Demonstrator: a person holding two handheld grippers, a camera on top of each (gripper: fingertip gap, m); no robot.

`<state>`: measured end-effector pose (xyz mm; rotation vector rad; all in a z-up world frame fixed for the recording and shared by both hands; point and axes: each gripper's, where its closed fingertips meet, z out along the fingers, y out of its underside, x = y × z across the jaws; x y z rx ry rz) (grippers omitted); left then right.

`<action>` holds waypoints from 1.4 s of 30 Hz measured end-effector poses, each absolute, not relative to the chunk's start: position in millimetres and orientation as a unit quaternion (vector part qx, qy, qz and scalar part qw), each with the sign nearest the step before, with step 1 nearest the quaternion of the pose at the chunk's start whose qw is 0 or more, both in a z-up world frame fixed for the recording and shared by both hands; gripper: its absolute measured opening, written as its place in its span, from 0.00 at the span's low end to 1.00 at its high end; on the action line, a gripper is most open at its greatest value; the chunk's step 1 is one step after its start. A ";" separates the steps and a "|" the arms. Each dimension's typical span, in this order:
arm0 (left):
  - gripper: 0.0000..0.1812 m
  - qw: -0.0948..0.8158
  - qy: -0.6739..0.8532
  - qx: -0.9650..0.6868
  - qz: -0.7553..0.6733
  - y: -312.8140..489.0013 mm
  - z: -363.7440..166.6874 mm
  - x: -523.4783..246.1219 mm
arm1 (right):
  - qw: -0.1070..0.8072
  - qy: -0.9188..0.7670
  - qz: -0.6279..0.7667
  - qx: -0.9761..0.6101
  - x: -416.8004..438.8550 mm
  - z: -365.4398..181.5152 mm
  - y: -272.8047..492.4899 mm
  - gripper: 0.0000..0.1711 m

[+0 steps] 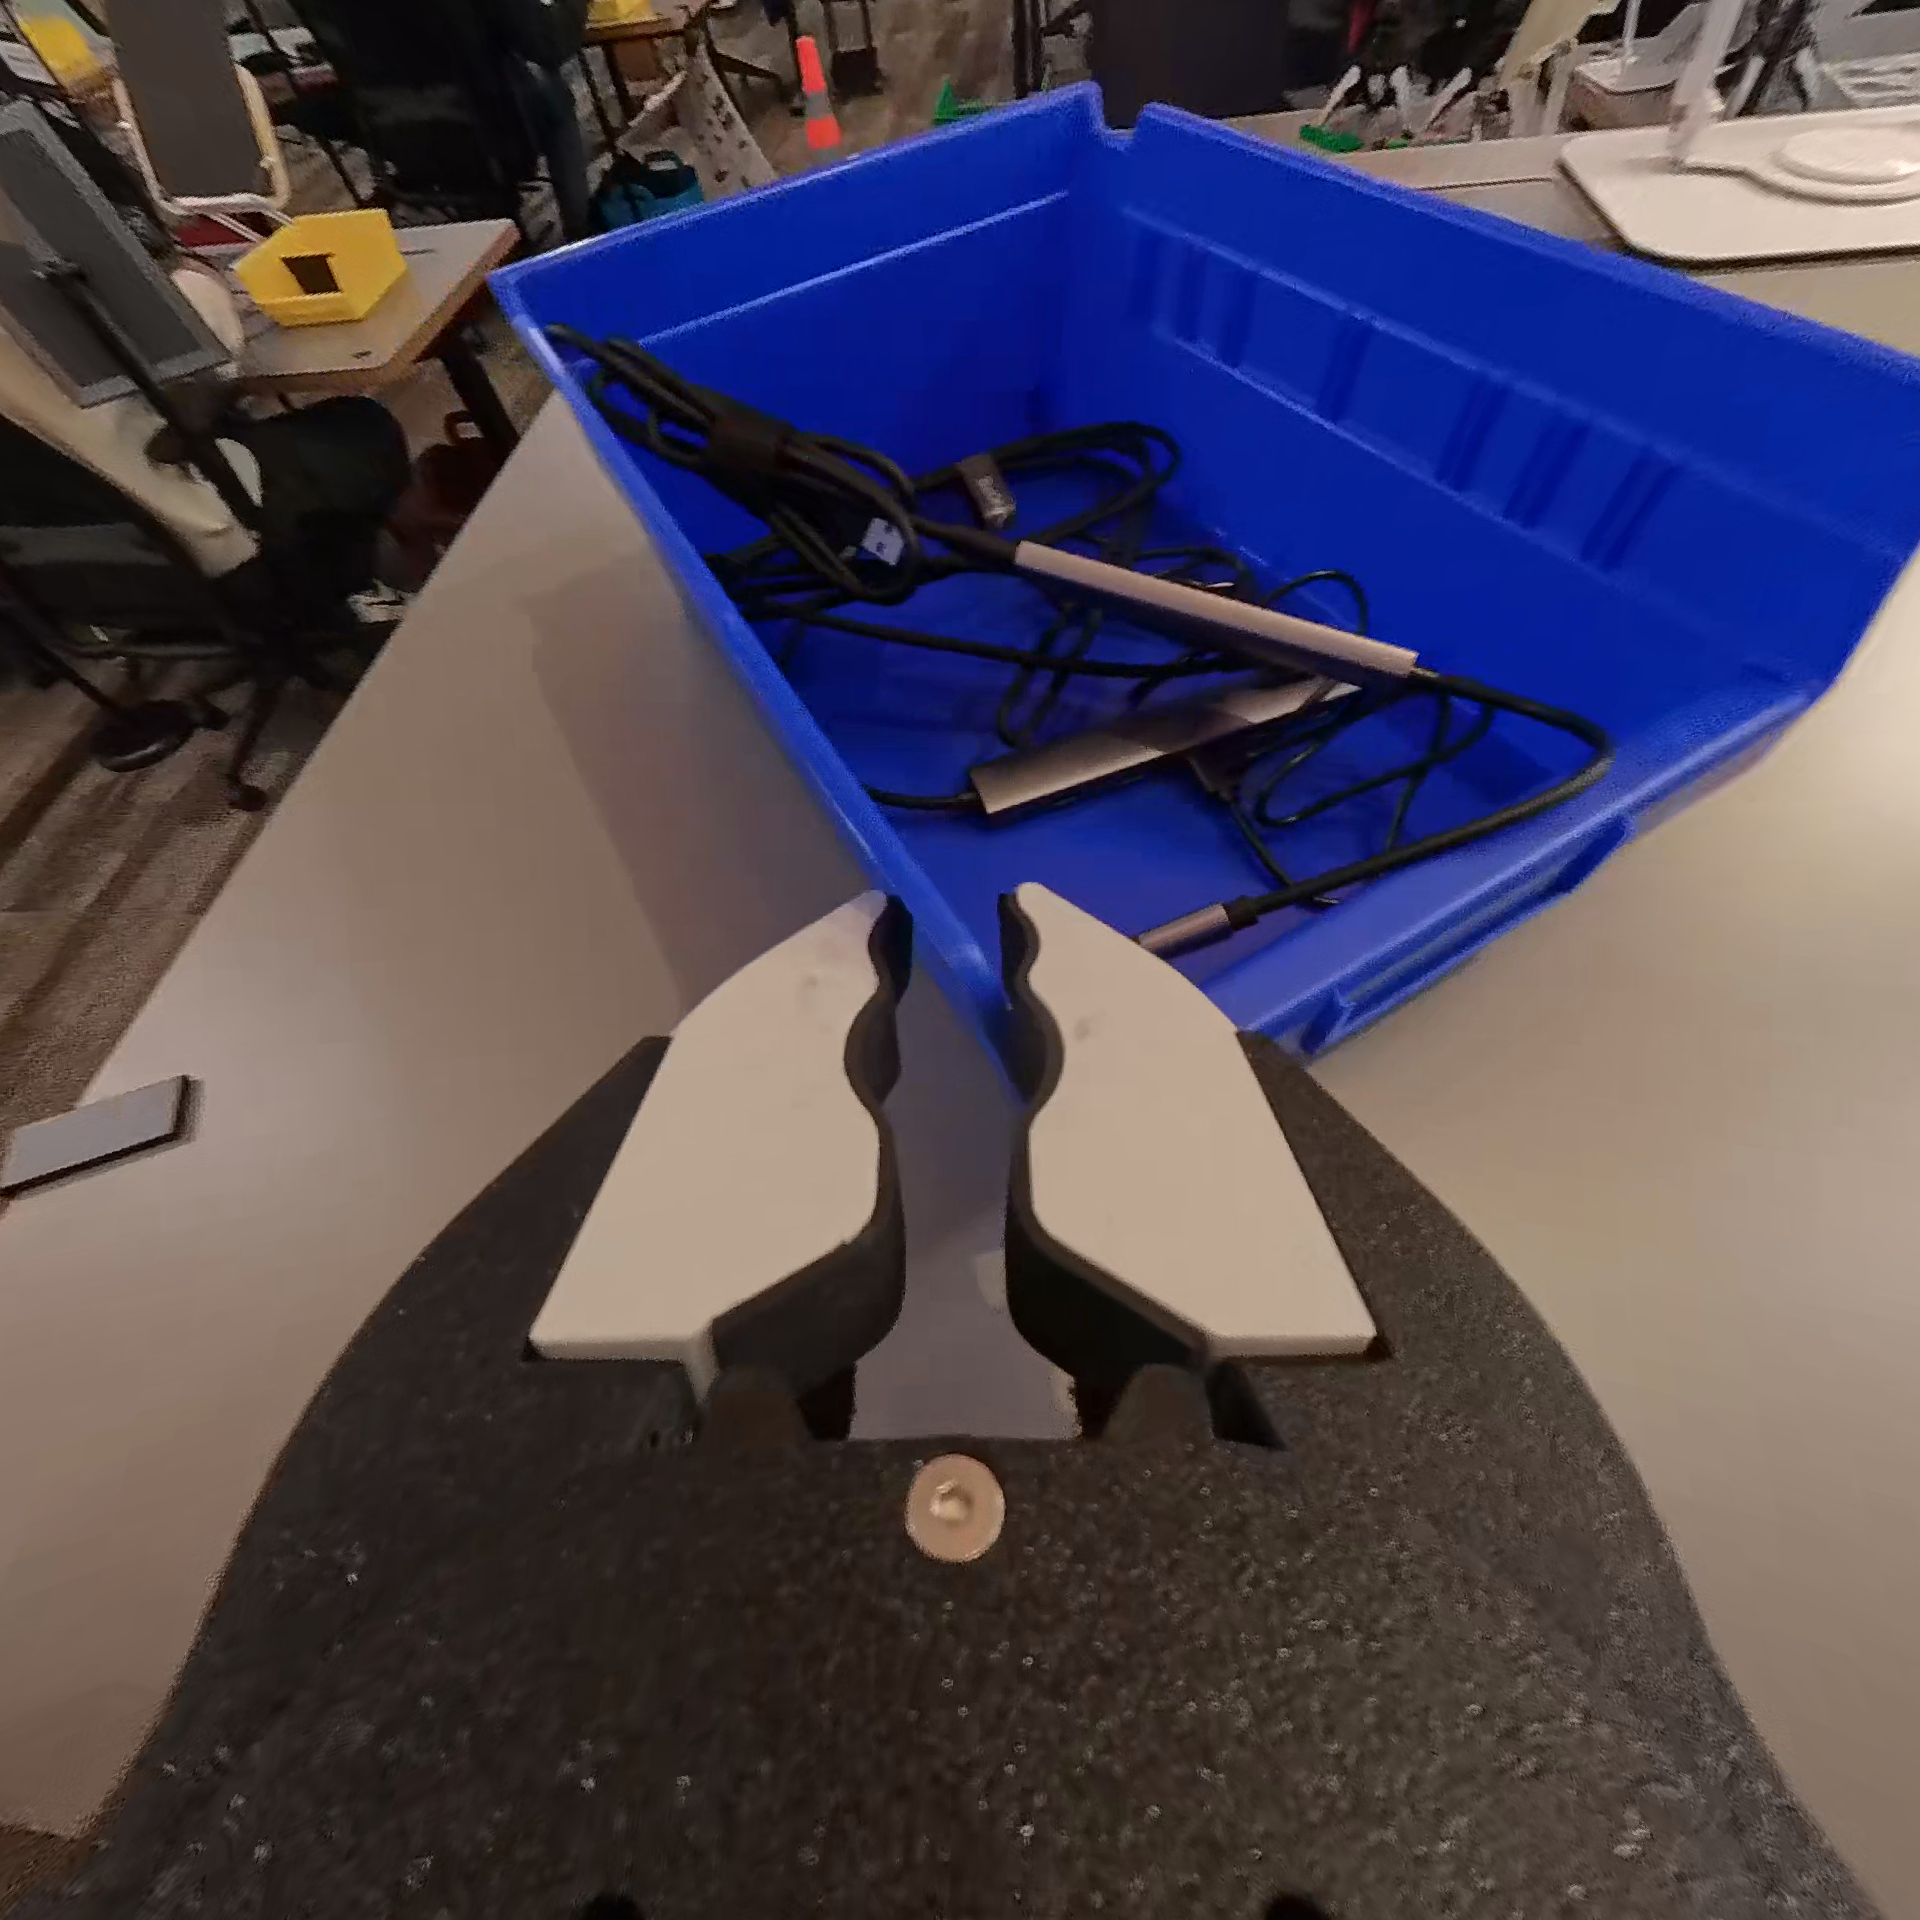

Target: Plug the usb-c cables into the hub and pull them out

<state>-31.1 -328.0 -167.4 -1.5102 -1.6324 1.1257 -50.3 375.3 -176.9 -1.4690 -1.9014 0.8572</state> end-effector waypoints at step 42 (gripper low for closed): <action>0.06 0.272 -0.524 -0.666 0.455 -525.8 -166.4 -70.8 | 0.325 -0.682 0.349 -0.554 -139.2 -177.2 550.5 0.02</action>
